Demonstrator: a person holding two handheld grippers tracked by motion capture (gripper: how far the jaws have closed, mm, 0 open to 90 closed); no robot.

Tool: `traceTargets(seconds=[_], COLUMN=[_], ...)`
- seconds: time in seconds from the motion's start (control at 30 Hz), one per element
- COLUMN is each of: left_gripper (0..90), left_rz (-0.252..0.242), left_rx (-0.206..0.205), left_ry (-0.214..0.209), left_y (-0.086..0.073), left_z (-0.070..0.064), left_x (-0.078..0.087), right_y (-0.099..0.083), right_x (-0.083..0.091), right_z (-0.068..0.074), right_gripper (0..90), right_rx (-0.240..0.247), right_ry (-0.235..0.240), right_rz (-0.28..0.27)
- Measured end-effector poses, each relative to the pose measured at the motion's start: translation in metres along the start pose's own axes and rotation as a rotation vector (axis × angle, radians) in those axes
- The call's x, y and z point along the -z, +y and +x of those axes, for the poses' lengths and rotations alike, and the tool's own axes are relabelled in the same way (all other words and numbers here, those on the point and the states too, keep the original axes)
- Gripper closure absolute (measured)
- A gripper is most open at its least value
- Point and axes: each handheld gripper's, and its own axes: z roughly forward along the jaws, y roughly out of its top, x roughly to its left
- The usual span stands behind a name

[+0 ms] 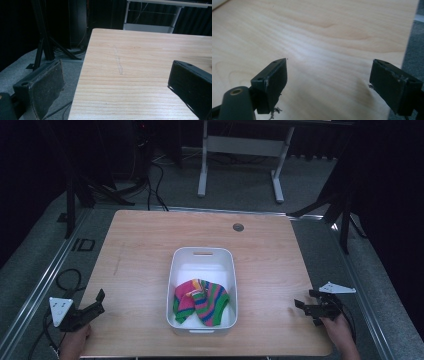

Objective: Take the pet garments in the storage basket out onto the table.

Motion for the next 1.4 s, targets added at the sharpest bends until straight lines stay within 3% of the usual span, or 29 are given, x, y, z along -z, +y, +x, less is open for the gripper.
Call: traceTargets(seconds=[0.07, 0.17, 0.2, 0.27, 0.3, 0.33, 0.7, 0.87, 0.97, 1.07, 1.13, 1.4], left_gripper=[0.9, 0.9, 0.9, 0.9, 0.9, 0.9, 0.9, 0.9, 0.9, 0.9, 0.9, 0.9], left_rz=[-0.001, -0.002, -0.002, -0.002, 0.000, -0.001, -0.003, -0.001, 0.002, 0.003, 0.005, 0.006], left_rx=[0.001, 0.003, 0.003, 0.001, 0.001, -0.001, -0.003, -0.005, -0.003, -0.002, -0.007, -0.008], left_ry=[-0.001, -0.003, -0.002, -0.002, 0.000, -0.004, -0.009, -0.006, -0.004, -0.001, -0.002, -0.001], left_y=[0.000, 0.000, 0.000, 0.000, 0.000, 0.000, 0.000, 0.000, 0.000, 0.000, 0.000, 0.000], left_z=[0.000, 0.000, 0.000, 0.000, 0.000, 0.000, 0.000, -0.001, 0.000, 0.000, -0.001, -0.001], left_x=[0.000, 0.000, 0.000, 0.000, 0.000, 0.000, 0.000, 0.000, 0.000, 0.000, -0.001, 0.000], right_y=[0.000, 0.003, 0.003, 0.009, 0.009, 0.013, 0.032, 0.042, 0.055, 0.062, 0.075, 0.106], right_x=[0.000, -0.001, -0.001, -0.003, -0.003, -0.004, -0.008, -0.007, -0.005, -0.005, -0.005, -0.012], right_z=[0.001, 0.008, 0.008, 0.016, 0.016, 0.020, 0.043, 0.053, 0.067, 0.075, 0.088, 0.118], right_gripper=[14.4, 14.3, 14.3, 14.0, 14.0, 14.0, 14.0, 14.0, 14.0, 14.0, 14.1, 14.1], right_rx=[-0.002, 0.014, 0.014, 0.062, 0.062, 0.099, 0.209, 0.236, 0.283, 0.301, 0.335, 0.406], right_ry=[0.026, 0.124, 0.124, 0.176, 0.176, 0.187, 0.257, 0.288, 0.309, 0.324, 0.347, 0.411], right_rz=[0.012, 0.049, 0.049, 0.086, 0.086, 0.082, 0.092, 0.085, 0.089, 0.095, 0.082, 0.061])
